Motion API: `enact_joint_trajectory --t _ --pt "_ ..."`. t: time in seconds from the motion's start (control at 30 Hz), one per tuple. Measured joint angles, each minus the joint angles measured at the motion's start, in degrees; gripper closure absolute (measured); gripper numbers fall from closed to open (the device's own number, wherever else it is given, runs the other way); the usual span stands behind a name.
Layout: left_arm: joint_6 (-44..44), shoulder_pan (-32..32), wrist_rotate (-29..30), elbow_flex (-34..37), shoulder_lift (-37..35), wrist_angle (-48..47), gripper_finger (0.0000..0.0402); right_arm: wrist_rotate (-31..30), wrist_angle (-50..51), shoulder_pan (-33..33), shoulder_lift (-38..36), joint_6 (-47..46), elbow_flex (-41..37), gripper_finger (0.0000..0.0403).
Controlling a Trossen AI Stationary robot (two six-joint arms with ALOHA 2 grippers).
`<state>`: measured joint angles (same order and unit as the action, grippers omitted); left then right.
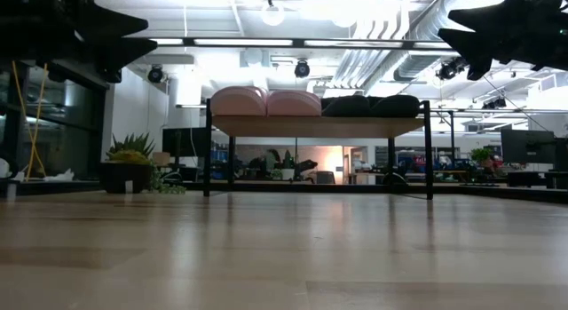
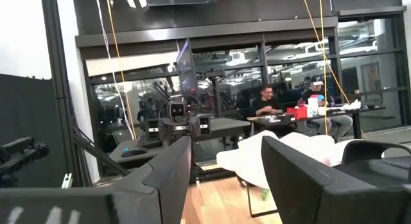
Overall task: Pick and place slides into the shelf
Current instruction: Return to Home Position
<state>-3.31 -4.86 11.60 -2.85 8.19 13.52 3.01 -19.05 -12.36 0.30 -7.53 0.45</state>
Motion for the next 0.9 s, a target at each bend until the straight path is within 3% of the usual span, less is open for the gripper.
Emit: enact_joint_trajectory --t 0.9 --pt "-2.6 0.0 0.28 2.38 -0.17 -3.79 0.0177 0.0 3.94 0.01 0.0 -0.15 0.0 0.0222"
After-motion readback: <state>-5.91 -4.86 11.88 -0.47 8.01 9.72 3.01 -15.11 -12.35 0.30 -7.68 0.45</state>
